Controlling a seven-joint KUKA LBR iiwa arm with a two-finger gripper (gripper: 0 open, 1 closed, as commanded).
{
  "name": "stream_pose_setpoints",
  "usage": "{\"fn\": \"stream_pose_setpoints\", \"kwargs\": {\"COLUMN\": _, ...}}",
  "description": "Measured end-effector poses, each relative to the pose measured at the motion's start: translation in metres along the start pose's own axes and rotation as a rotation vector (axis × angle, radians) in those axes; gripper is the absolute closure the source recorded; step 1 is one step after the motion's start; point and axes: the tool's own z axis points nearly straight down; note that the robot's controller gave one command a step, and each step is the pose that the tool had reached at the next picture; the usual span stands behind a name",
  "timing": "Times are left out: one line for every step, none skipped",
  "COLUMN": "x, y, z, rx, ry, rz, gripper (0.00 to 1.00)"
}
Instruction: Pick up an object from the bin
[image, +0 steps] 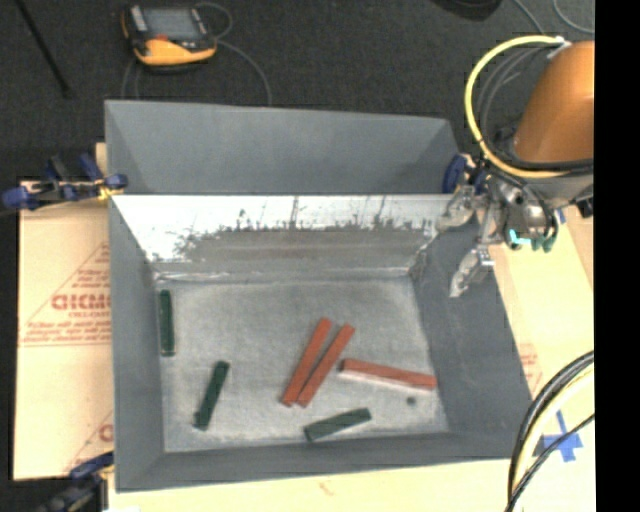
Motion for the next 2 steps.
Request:
{"fn": "stream_pose_setpoints", "kwargs": {"x": -0.002, "y": 0.001, "z": -0.005, "rx": 0.002, "ry": -0.008, "rz": -0.003, "gripper": 0.00}}
{"fn": "stream_pose_setpoints", "kwargs": {"x": 0.036, "y": 0.035, "z": 0.086, "rx": 0.001, "ry": -0.009, "rz": -0.028, "gripper": 0.00}}
